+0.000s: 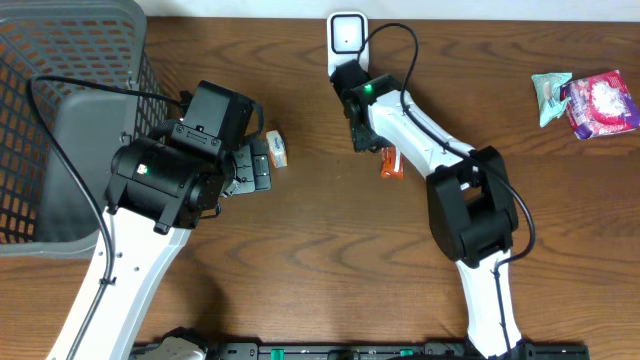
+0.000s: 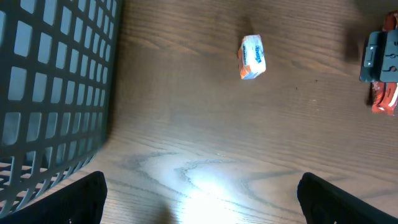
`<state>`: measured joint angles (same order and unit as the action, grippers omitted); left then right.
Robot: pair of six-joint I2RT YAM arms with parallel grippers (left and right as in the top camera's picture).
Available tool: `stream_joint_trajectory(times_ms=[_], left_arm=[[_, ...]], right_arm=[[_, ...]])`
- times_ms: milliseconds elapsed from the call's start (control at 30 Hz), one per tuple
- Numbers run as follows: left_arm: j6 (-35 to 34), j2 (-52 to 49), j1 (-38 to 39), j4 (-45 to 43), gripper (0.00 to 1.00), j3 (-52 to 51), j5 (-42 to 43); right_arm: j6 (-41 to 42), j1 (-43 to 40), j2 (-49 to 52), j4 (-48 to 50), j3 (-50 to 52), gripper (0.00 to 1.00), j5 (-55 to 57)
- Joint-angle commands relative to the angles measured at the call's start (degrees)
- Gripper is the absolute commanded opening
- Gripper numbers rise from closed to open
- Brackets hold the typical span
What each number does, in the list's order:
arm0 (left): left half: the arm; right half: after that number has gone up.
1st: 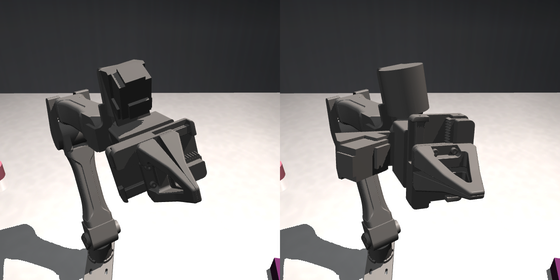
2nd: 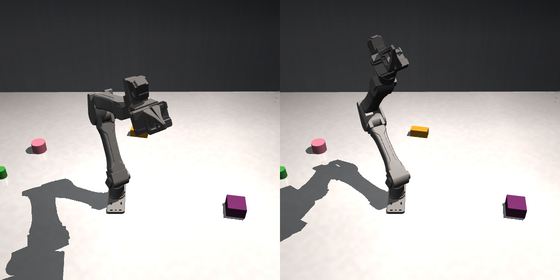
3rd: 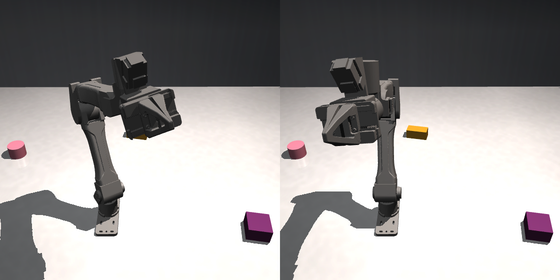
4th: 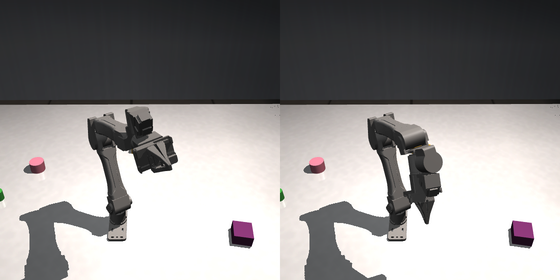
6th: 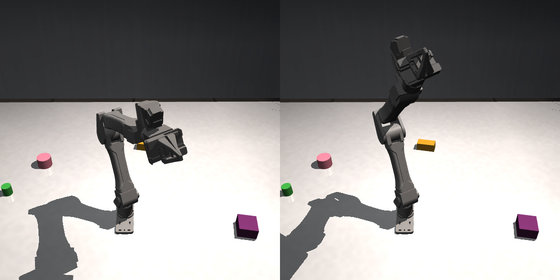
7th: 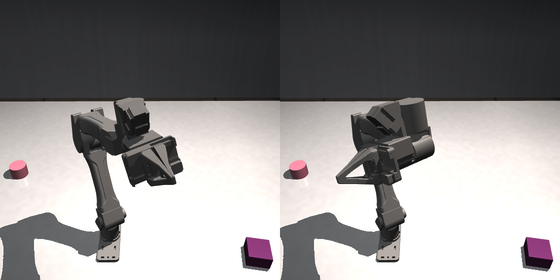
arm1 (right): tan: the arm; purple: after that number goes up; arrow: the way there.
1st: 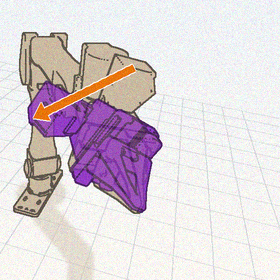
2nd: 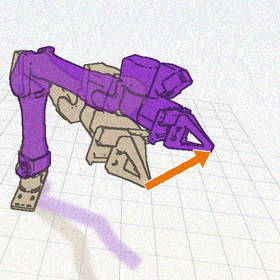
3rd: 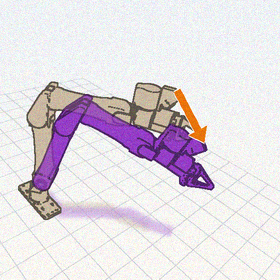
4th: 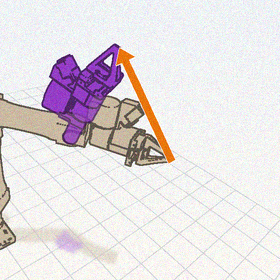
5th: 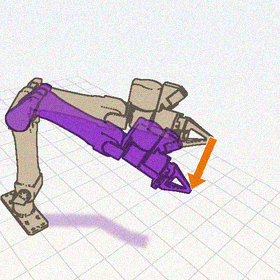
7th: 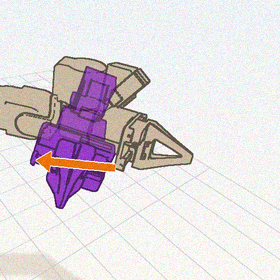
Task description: Scan the item barcode
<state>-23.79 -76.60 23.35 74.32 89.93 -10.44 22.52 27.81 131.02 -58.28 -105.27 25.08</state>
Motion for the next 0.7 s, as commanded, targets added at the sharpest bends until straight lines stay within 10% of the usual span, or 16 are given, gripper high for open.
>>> stream_joint_trajectory(times_ms=[0,300,500,667], left_arm=[[-0.1,0.2,-0.2,0.1,0.98,0.3,-0.1],[-0.1,0.2,-0.2,0.1,0.98,0.3,-0.1],[-0.1,0.2,-0.2,0.0,0.98,0.3,-0.1],[-0.1,0.2,-0.2,0.1,0.98,0.3,-0.1]], right_arm=[[-5.2,0.4,-1.4,0.0,0.4,0.84,0.3],[-12.6,-0.5,3.1,1.7,3.5,0.8,-0.1],[-15.5,-2.8,5.3,2.2,4.5,0.57,-4.9],[-15.8,-5.2,5.5,3.2,5.3,0.15,-11.1]])
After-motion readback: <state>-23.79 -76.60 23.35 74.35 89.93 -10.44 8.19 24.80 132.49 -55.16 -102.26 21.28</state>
